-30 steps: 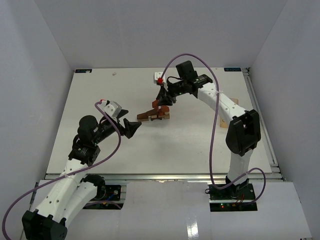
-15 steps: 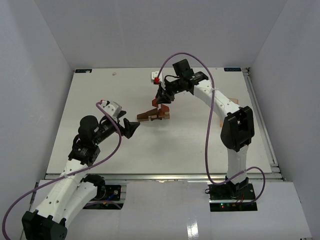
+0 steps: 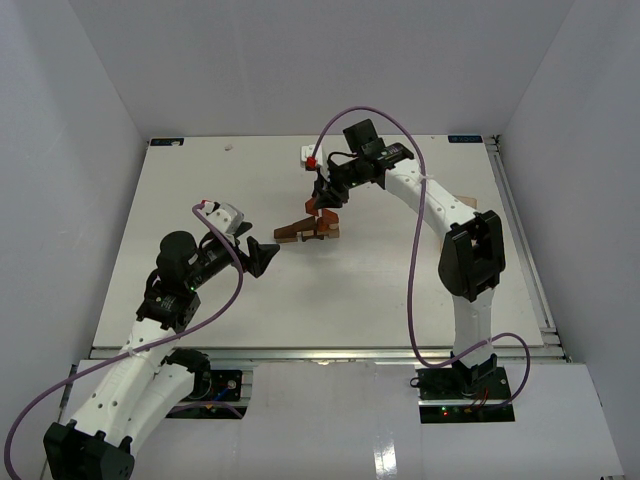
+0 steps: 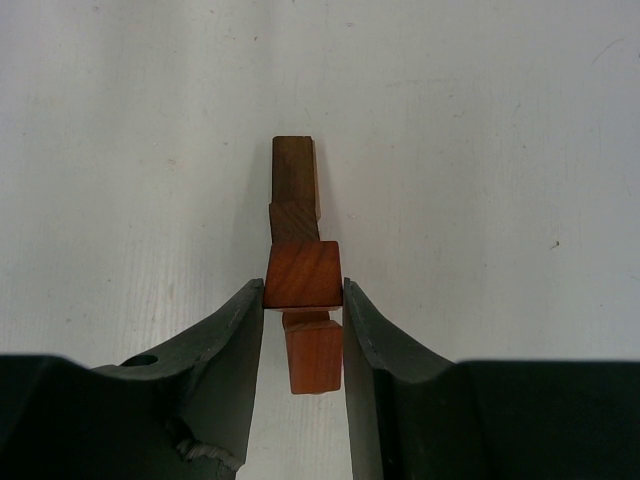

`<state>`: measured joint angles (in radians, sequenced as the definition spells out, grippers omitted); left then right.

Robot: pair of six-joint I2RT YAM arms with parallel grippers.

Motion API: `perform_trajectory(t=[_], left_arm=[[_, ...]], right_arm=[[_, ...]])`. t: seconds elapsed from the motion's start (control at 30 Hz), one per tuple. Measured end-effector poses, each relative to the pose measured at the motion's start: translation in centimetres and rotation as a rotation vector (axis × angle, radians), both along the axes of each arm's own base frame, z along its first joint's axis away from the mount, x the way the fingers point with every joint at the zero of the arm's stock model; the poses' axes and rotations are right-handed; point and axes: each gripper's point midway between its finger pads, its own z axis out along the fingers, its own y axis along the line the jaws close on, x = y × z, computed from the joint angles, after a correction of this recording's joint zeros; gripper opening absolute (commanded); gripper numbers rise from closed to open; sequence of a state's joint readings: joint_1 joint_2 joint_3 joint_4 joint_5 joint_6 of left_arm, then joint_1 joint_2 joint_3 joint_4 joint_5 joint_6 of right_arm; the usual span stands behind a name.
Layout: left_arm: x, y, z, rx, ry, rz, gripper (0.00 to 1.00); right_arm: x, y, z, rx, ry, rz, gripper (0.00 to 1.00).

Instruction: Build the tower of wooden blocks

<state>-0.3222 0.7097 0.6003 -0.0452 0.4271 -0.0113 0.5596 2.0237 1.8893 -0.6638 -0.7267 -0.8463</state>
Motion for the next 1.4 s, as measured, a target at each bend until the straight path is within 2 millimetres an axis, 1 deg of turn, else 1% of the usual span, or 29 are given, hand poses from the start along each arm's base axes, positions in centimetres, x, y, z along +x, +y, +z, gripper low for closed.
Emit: perform_trajectory(t=[0.27,0.53,1.4], left_arm=[[0.0,0.0,0.0,0.001,-0.001,0.001,0.98],[0.0,0.0,0.0,0.001,-0.001,0.001,0.98],[-0.1,0.1,0.2,0.001,-0.009,0.001,0.98]], right_arm=[[0.0,0.2,-1.0,-0.015,0.013,0.001,0.14],[0.0,0.3,-1.4,-0.024,0.017,-0.001,0.14],[0.3,0.1,-1.7,-0.040,0.010,-0.014,0.16]])
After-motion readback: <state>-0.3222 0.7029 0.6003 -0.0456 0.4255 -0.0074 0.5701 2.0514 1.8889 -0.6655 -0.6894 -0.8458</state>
